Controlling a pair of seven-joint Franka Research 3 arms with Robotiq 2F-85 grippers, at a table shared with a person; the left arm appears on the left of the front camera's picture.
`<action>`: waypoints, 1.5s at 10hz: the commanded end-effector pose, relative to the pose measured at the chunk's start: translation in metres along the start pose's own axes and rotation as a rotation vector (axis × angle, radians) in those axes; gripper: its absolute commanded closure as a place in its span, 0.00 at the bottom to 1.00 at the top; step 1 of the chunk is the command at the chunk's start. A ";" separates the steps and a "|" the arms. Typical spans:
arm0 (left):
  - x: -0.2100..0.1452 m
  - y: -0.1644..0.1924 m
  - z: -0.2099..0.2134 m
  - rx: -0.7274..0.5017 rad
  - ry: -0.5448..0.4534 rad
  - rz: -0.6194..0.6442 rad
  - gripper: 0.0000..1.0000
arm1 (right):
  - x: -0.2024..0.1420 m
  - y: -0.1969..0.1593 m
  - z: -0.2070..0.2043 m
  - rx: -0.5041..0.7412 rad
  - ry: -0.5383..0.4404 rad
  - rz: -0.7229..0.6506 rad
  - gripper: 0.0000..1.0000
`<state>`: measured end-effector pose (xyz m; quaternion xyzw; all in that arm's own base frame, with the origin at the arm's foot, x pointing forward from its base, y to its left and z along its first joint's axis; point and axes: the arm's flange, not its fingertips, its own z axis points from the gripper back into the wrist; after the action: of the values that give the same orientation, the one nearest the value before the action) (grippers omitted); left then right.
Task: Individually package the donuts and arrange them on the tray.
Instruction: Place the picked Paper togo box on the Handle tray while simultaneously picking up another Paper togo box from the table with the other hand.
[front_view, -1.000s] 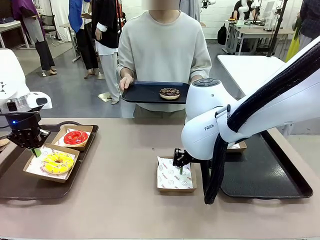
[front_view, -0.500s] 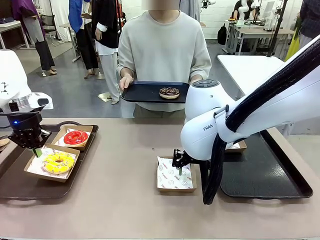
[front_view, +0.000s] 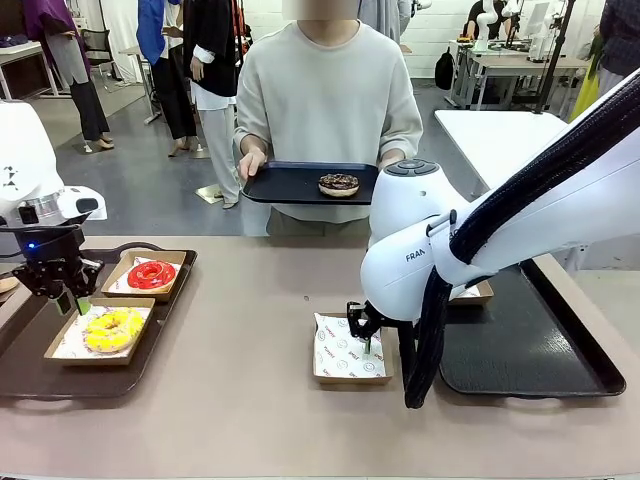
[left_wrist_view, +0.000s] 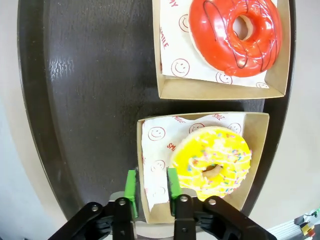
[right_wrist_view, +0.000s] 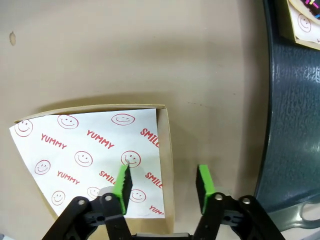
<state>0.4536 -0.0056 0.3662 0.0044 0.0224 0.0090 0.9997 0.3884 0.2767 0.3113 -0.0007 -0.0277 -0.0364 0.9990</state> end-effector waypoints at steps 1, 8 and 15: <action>0.004 -0.002 0.001 0.034 0.004 0.018 0.00 | 0.002 0.003 -0.003 0.036 0.010 -0.004 1.00; 0.004 0.000 0.002 0.019 0.014 0.019 0.00 | 0.001 0.004 -0.002 0.031 0.007 -0.012 1.00; -0.038 0.080 0.059 -0.575 0.100 -0.104 0.00 | 0.025 -0.011 0.109 0.097 -0.108 0.010 1.00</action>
<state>0.4259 0.0427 0.4114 -0.2130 0.0522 -0.0376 0.9749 0.3985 0.2734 0.3954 0.0390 -0.0798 -0.0346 0.9954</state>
